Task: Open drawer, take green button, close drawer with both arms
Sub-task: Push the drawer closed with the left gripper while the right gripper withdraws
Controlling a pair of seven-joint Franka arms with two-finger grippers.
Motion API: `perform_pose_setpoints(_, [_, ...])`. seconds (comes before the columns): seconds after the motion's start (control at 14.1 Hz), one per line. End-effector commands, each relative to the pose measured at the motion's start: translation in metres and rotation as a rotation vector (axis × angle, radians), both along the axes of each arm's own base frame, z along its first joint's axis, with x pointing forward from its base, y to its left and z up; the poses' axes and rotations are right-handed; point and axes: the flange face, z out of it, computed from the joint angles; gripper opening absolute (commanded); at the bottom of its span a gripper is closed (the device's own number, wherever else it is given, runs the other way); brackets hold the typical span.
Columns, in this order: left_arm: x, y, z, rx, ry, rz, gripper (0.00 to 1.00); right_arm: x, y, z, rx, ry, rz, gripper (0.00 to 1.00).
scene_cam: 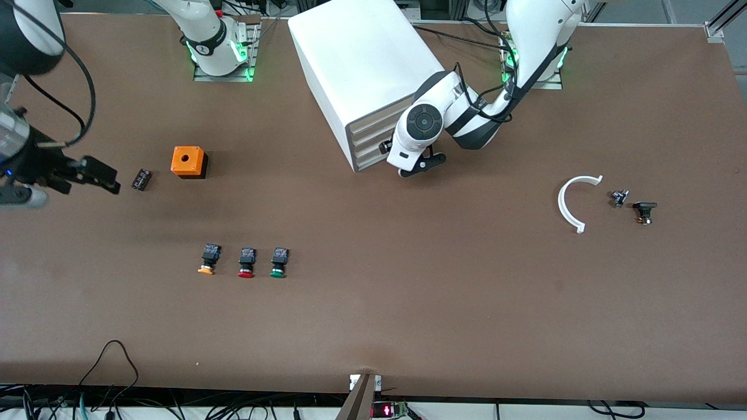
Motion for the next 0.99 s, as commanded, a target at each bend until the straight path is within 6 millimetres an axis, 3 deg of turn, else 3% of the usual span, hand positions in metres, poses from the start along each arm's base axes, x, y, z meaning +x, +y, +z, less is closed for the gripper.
perform_pose_setpoints(0.0, [-0.002,-0.001,0.008,-0.001,0.016,0.003,1.0,-0.049,0.005,0.007,-0.018,0.006,-0.035,1.0])
perform_pose_setpoints(0.21, [0.017,0.002,0.046,0.018,0.006,-0.026,1.0,-0.067,0.007,0.018,-0.018,0.025,-0.032,1.0])
perform_pose_setpoints(0.35, [0.036,0.013,0.081,0.047,-0.016,-0.104,1.0,-0.077,0.006,0.029,-0.022,0.032,-0.032,1.0])
perform_pose_setpoints(0.49, [0.071,0.044,0.128,0.069,-0.049,-0.177,1.0,-0.081,0.004,0.033,-0.021,0.031,-0.035,1.0])
perform_pose_setpoints(0.78, [0.099,0.087,0.2,0.122,-0.191,-0.369,1.0,-0.087,0.017,0.037,-0.028,0.043,-0.06,1.0])
perform_pose_setpoints(0.92, [0.116,0.126,0.233,0.114,-0.187,-0.416,1.0,-0.085,0.018,0.038,-0.03,0.049,-0.103,1.0])
